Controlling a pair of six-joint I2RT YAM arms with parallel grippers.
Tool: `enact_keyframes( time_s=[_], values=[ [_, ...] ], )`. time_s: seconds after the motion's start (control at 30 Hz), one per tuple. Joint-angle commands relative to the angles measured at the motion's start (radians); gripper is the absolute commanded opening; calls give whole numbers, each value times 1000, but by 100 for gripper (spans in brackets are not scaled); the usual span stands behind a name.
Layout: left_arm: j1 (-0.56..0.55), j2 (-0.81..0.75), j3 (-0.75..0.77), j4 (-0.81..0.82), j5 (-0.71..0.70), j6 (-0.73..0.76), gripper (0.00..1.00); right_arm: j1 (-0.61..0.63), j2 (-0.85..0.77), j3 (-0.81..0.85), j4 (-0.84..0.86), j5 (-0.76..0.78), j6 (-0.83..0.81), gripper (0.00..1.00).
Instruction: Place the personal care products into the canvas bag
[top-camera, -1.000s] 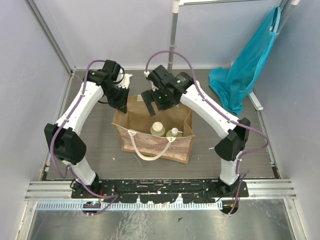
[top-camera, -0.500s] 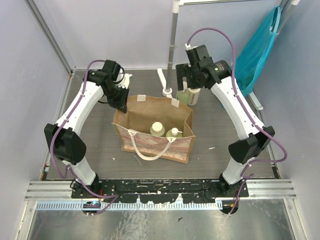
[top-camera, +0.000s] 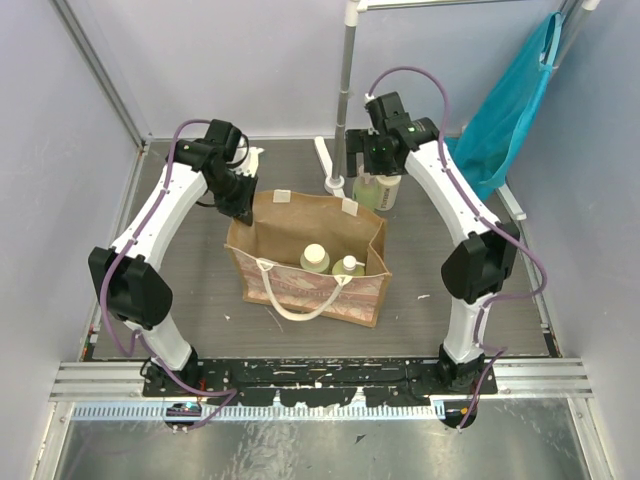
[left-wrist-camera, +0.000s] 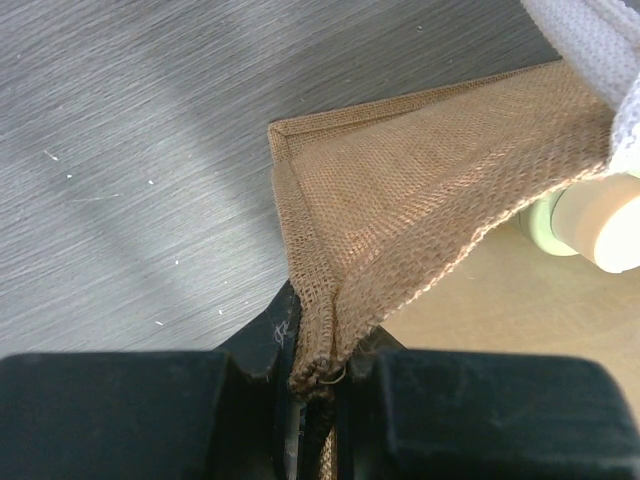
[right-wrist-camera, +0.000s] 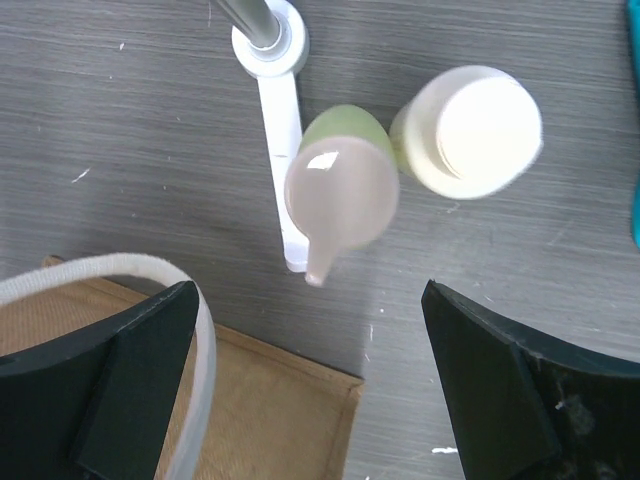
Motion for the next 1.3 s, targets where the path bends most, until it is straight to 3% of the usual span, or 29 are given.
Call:
enact_keyframes(
  time_s=[0.0,0.5,0.73,0.83,0.97,1.1,1.27],
  values=[
    [7,-10,3,34,-42,-4,0,2,64,85,67,-42,30,100],
    [7,-11,-29,48,-39,-5,0,3,232,121,41,56,6,100],
    [7,-11,-46,52,-51,-5,4,3,255,93,67,57,-5,100],
    [7,-9,-53,51,-68,-7,9,3,269,81,77,53,-11,95],
    [8,-4,-59,49,-87,-6,27,3,287,71,90,39,-16,81],
    [7,0,-59,46,-96,-9,49,2,288,63,100,49,-30,60],
    [6,-4,-52,38,-105,-7,94,2,255,33,119,82,-57,33]
  ],
)
